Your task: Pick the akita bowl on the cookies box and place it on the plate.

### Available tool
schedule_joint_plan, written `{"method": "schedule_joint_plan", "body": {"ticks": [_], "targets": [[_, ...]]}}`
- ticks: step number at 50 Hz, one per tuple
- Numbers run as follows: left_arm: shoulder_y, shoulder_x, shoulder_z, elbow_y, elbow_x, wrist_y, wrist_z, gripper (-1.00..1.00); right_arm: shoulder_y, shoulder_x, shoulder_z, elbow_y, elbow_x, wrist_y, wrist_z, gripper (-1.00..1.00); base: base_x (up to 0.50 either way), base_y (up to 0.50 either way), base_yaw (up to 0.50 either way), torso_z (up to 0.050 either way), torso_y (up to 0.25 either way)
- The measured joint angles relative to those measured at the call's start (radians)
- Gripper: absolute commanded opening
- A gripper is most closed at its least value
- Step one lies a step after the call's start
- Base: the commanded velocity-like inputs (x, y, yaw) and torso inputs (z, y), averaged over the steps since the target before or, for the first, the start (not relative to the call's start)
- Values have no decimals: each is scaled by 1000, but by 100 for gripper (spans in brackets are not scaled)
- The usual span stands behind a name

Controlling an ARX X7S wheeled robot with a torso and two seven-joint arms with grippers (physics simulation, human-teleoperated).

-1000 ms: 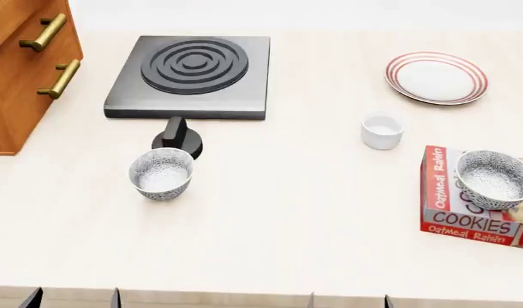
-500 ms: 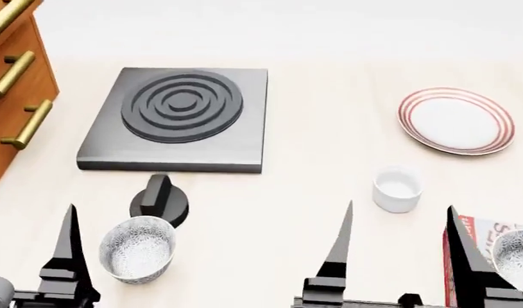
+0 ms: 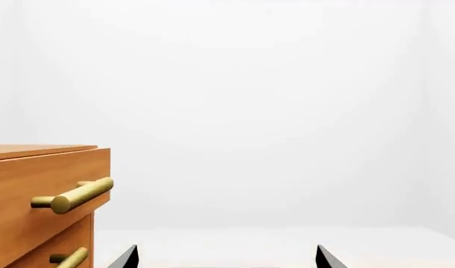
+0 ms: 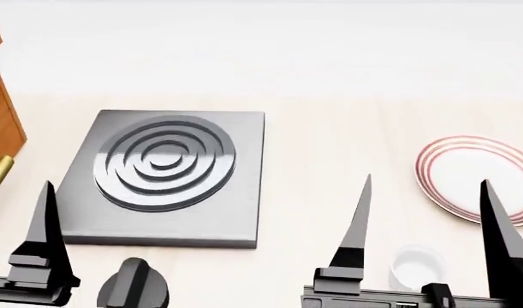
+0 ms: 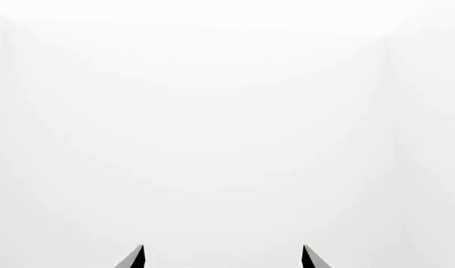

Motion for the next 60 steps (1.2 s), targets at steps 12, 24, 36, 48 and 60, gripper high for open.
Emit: {"method": "schedule_joint_plan", "body": {"ticks": [12, 24, 36, 48, 60], "targets": [[-2, -14, 6, 2, -12, 1, -13, 100, 2, 13, -4, -8, -1, -5, 9, 100, 500, 0, 0, 0, 0], [6, -26, 11, -2, -23, 12, -25, 100, -4, 23, -4, -11, 8, -7, 16, 100, -92, -346, 0, 0, 0], [14, -35, 18, -9, -32, 25, -35, 100, -11, 34, -1, -15, 18, -10, 20, 100, -116, -500, 0, 0, 0], [18, -44, 25, -12, -42, 33, -46, 100, -18, 45, -3, -17, 25, -20, 23, 100, -56, -500, 0, 0, 0], [20, -53, 30, -11, -52, 37, -57, 100, -23, 54, -6, -20, 32, -29, 25, 100, -8, -500, 0, 0, 0]]}}
